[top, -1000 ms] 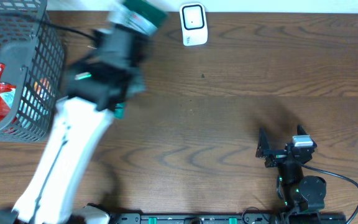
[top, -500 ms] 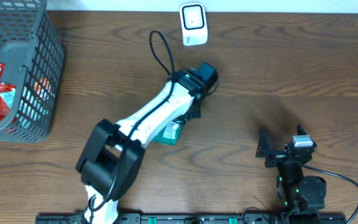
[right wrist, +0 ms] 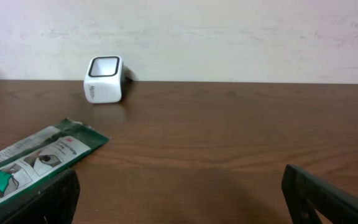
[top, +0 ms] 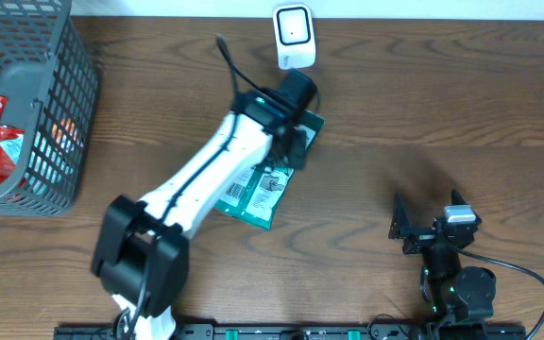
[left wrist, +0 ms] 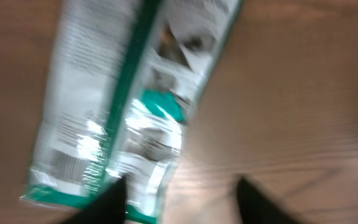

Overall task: Scan the item barcode
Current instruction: 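Lift the green package out and lower it onto the table centre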

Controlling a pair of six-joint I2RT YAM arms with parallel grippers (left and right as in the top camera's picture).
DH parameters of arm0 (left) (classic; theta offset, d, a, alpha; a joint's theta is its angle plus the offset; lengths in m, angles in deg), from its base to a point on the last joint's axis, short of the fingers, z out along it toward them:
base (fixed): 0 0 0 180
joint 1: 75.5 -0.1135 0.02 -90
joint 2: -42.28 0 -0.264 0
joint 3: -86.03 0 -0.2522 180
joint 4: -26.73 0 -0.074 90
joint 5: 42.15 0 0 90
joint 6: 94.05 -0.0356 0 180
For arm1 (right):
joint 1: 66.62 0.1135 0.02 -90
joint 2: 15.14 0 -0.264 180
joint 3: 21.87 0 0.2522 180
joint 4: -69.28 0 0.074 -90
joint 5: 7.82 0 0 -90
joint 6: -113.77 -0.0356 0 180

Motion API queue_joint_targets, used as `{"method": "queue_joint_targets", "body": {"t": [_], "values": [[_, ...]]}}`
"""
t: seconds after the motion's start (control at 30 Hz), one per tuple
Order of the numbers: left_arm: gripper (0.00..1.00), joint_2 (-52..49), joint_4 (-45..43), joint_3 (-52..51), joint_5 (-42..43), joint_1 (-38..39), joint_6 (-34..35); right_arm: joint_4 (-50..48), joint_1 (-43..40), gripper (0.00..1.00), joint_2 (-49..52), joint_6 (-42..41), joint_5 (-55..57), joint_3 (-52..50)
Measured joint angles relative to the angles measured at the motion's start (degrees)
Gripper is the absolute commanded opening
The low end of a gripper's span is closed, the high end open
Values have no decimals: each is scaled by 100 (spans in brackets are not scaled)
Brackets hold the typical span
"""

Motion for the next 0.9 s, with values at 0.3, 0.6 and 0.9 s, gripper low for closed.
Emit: {"method": "queue_joint_targets", "body": {"t": [0.3,0.6,0.9], "values": [[7,50,-280,-365,-957,-866,-953,0,0,99,0,0,0,0],[7,-365,-1287,-881,-680,-1213,-1392,0,0,99,0,0,0,0],[7,-1016,-1547,-975,-592,-1204,-1488,0,0,99,0,0,0,0]]}}
